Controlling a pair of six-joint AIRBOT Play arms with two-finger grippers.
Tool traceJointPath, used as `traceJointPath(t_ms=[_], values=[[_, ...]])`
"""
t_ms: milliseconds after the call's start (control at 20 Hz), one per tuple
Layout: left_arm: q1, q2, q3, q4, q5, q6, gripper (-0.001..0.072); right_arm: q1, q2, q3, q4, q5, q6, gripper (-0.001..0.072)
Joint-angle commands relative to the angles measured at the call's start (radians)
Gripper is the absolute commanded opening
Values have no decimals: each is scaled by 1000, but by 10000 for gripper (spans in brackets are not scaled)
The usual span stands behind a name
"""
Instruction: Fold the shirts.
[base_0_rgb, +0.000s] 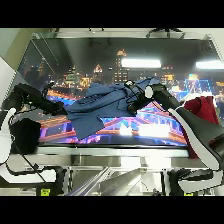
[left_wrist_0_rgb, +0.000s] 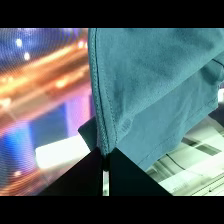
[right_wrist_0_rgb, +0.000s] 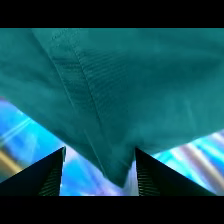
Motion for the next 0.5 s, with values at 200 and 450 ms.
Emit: traceJointPath(t_ms=[200, 450], values=[[0, 0, 1, 1, -18, 7, 12, 11, -18, 4, -39, -110, 0, 22], [50, 124, 2, -220, 31, 89, 11, -41, 192, 48, -38, 21, 147, 19]])
